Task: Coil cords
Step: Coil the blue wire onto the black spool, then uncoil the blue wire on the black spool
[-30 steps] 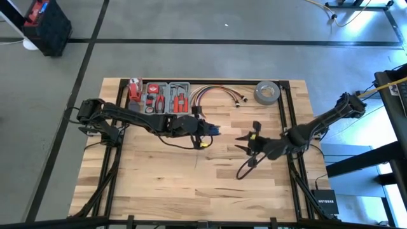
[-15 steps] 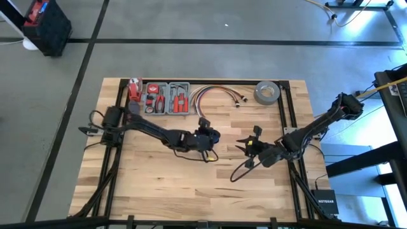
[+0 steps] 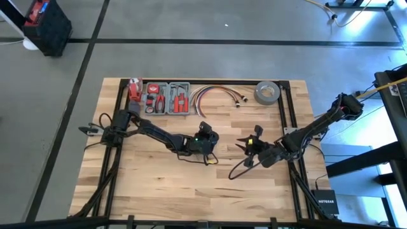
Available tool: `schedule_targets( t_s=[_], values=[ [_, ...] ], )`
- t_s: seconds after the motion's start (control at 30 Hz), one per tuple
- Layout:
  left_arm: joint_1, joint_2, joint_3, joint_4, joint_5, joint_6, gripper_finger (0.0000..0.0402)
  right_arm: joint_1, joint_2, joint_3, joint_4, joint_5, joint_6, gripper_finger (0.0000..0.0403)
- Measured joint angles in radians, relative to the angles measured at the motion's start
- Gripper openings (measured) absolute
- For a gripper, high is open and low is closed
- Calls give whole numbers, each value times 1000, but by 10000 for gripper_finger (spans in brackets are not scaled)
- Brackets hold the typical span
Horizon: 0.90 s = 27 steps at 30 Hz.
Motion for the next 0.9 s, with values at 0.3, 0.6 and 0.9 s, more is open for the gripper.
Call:
schedule_targets(
  t_s=[0.3,0.6,0.9],
  values=[
    [0,2,44,-103,45,-128,89,0,0,0,0,-28,18,98],
    [-27,-15,137,-467,66,-313,155,0,0,0,-4,-23,18,99],
    [-56,-171,147,-669,243,-649,159,0,0,-1,-3,-22,18,99]
  ],
)
